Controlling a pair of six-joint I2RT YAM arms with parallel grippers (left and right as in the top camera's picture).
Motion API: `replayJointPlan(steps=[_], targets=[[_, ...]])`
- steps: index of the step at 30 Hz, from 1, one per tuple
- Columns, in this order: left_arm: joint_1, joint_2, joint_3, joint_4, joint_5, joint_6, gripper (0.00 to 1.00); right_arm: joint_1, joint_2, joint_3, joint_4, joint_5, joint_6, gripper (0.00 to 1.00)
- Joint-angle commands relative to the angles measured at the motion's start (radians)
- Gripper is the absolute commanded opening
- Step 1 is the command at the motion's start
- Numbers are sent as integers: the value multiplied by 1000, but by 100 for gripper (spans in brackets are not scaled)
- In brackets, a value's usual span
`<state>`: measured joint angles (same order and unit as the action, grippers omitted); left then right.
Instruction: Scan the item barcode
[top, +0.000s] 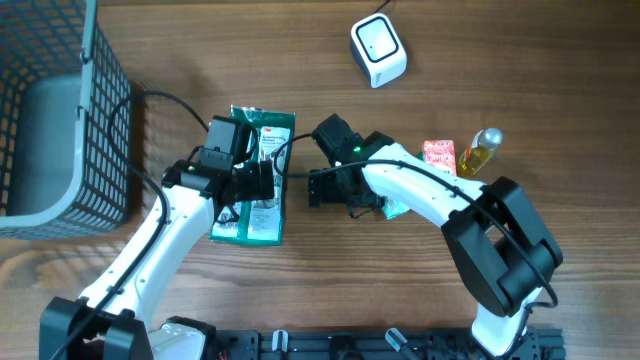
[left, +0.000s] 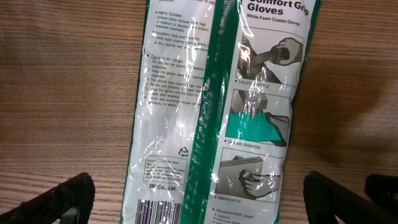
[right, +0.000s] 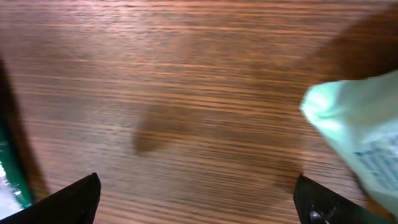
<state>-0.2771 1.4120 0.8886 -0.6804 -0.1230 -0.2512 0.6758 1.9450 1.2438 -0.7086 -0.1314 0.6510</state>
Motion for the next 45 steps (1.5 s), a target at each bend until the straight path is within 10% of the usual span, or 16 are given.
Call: replayJointPlan(steps=[1,19,20,22,24,45], targets=[[6,4,5,3,-9,12,100,-1,15,-8,23,-75,8,89],[6,4,5,198,-56,9,100,2,15,-8,14,-80,32,81],[7,4,5,197,-59,13,95,2,15,-8,11,-80,32,81],[17,8,5,188,-76,12,28,2,15,-8,10,-80,32,81],[38,28,5,189,-77,-15,4,2,15,-8,14,-80,33,81],[203,364,5,248,138,-17,4,2,15,-8,13,-80,33,81]])
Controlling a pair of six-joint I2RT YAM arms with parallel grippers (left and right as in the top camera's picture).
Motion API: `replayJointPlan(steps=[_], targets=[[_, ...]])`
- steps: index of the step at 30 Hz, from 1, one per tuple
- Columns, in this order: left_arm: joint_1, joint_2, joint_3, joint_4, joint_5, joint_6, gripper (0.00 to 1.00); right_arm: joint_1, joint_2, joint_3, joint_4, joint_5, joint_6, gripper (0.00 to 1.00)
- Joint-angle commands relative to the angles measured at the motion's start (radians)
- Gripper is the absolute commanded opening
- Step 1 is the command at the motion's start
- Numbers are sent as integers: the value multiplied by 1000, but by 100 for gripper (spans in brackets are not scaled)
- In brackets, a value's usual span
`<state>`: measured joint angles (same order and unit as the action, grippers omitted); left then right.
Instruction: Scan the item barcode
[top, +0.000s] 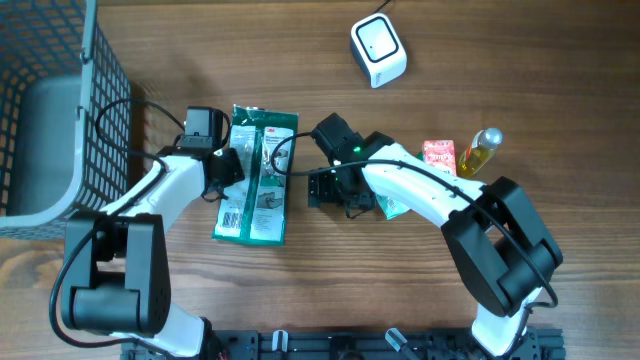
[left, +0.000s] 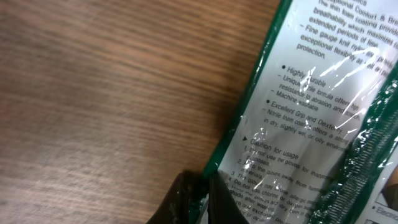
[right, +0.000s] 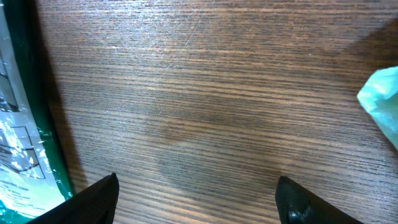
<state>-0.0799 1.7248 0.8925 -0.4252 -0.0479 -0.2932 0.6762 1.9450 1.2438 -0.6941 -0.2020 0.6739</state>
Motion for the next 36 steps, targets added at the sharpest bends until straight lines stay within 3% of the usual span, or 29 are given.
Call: replayJointPlan(steps=[1,14,20,26,36], targets=[[5,56,2,-13,78,25,4,2,15,-8,-1,-10,10,80],[5,60,2,-129,112,24,4,1,15,-29,103,-167,68,79],[0,61,2,-134,168,24,4,1,15,-181,384,-344,80,75],[-8,63,-26,-125,167,24,4,1,15,-299,570,-350,142,71],[-24,64,-64,-106,208,-10,4,44,15,-309,615,-325,175,71]])
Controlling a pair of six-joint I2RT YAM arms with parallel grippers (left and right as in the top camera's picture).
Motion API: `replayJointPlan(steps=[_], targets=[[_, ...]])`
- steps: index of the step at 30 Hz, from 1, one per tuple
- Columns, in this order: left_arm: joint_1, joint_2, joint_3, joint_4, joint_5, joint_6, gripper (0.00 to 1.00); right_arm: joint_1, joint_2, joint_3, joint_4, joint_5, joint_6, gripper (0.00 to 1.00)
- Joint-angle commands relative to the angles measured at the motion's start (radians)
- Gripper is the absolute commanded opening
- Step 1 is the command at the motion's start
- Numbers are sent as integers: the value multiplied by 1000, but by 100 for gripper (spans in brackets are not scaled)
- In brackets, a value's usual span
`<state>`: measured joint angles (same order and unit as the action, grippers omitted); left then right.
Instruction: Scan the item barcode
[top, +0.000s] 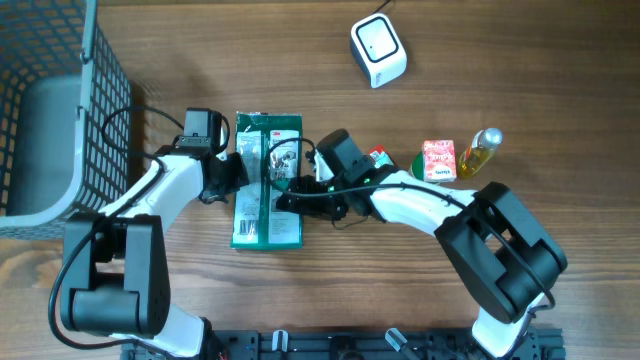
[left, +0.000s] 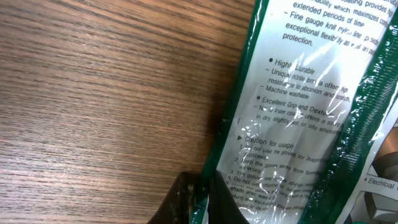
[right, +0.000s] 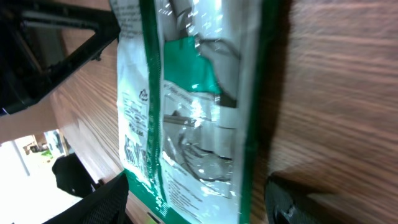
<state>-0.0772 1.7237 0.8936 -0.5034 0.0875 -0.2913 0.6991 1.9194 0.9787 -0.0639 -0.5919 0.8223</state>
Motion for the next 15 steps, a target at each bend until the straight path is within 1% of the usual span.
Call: replayJointPlan(steps=[1,9,11,13,15], targets=[[-36,65,-65,-32,77,-11,4,22,41,-44,-14,65,28,70],[-186,65,-65,-40,80,-14,4,22,41,-44,-10,64,45,70],[-214,65,-65,-40,80,-40,4,22,41,-44,-10,64,45,69],[-238,65,-65,-39,80,-43,4,22,41,-44,-10,64,45,65],[-245,65,-65,-39,79,-43,4,22,41,-44,-11,64,45,64]])
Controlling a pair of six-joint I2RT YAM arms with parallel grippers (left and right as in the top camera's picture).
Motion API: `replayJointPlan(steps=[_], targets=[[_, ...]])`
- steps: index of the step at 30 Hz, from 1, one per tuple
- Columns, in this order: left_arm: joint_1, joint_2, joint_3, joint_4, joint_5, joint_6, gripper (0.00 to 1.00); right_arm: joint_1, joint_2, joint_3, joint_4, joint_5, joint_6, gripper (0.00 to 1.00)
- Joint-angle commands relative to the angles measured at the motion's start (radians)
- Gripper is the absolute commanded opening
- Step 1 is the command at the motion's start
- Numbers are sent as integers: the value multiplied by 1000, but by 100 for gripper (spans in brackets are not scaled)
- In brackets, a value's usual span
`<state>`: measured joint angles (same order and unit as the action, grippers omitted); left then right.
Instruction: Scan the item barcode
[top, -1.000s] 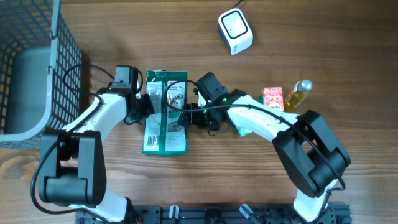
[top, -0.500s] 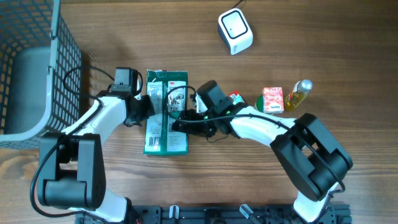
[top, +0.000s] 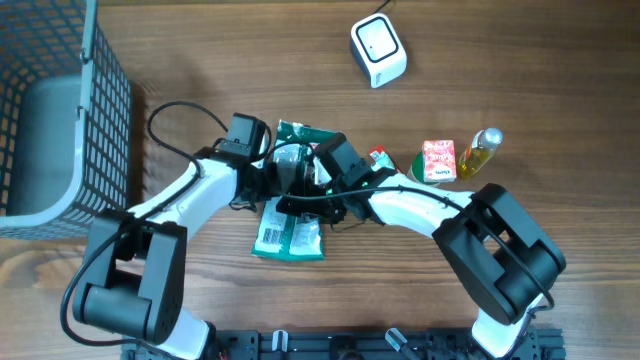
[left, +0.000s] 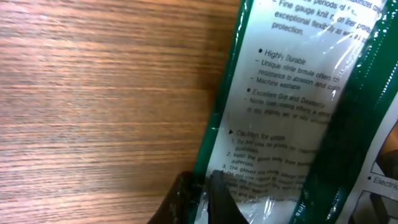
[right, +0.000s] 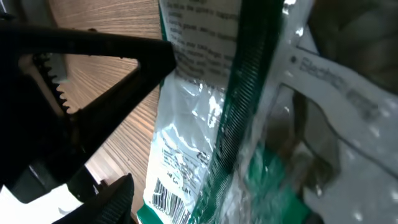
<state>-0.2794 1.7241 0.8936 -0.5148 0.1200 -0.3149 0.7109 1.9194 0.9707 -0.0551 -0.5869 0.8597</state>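
The glove package (top: 290, 215), green and clear with white print, hangs tilted at the table's middle, and its barcode (right: 169, 202) shows at the lower end. My left gripper (left: 202, 196) is shut on the package's left edge (left: 273, 106), which is pinched between both fingers. My right gripper (top: 305, 195) is pressed against the package from the right. Its left finger (right: 109, 199) stands wide, and the package (right: 249, 124) hides the other finger. The white scanner (top: 378, 50) sits at the back, apart from the package.
A black wire basket (top: 60, 110) fills the left side. To the right of the arms stand a red carton (top: 438, 158), a small oil bottle (top: 483, 150) and a green packet (top: 425, 166). Cables loop near the left arm (top: 180, 205).
The package has shifted right and turned slantwise, with its lower end toward the front. My left gripper came right with it, still pinching the edge. The package now fills the right wrist view.
First my left gripper hung open over the flat package, with the right one open beside it on bare wood. Then the left gripper was shut on the package's left edge. Later the right gripper stood at its right edge, and now the package is tilted between both.
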Motion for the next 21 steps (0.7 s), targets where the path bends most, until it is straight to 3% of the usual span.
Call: replayJointPlan(steps=[1,8,21], targets=[[-43,65,-65,-27,47,-19,4,10,41,-36,-19,61,6,62],[-43,65,-65,-16,43,-24,6,10,41,-36,-20,66,5,50],[-43,65,-65,-33,44,-39,4,10,41,-36,-20,100,0,44]])
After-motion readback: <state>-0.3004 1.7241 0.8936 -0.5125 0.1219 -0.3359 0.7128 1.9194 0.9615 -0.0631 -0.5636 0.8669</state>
